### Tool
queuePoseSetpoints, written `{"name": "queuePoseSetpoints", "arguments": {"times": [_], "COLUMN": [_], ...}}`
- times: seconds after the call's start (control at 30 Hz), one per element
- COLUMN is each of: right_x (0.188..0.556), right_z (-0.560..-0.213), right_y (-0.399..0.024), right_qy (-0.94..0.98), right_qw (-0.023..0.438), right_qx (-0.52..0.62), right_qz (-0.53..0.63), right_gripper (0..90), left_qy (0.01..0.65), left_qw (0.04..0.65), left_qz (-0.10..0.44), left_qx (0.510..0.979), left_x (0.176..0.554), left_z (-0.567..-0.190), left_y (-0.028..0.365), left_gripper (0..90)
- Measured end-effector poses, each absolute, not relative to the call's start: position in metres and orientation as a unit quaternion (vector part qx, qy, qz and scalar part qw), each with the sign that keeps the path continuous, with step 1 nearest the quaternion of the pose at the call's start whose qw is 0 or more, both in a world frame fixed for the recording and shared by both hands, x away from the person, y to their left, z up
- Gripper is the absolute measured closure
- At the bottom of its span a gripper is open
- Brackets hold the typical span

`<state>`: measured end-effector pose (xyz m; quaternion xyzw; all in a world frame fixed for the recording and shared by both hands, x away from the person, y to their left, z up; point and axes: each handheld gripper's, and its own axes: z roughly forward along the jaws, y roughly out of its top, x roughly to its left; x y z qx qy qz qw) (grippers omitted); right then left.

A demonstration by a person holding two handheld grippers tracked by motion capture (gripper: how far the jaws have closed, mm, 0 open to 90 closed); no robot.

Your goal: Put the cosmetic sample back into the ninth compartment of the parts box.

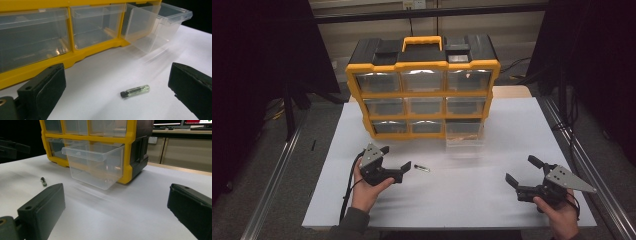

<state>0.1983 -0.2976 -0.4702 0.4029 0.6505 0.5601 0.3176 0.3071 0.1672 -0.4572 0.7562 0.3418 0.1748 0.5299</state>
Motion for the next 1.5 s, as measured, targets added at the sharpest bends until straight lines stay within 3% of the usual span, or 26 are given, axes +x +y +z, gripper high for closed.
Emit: {"name": "queuePoseSetpoints", "arguments": {"times": [0.37,0.57,1.0,1.5], "right_x": [0.199,0.198,0.198,0.199], "right_z": [-0.47,-0.47,-0.47,-0.47], "right_y": [-0.297,-0.298,-0.298,-0.299], "right_qy": [0.653,0.654,0.654,0.655], "right_qw": [0.316,0.314,0.311,0.309], "right_qx": [0.4,0.399,0.398,0.395], "right_qz": [0.561,0.561,0.563,0.565], "right_gripper": [0.7,0.7,0.7,0.8], "left_qy": [0.32,0.304,0.279,0.252], "left_qw": [0.503,0.484,0.424,0.399], "left_qz": [0.164,0.141,0.103,0.093], "left_qx": [0.786,0.808,0.856,0.877], "left_x": [0.315,0.32,0.326,0.333], "left_z": [-0.459,-0.463,-0.47,-0.471], "left_y": [0.148,0.136,0.121,0.11], "left_gripper": [3.5,9.2,38.4,55.0]}}
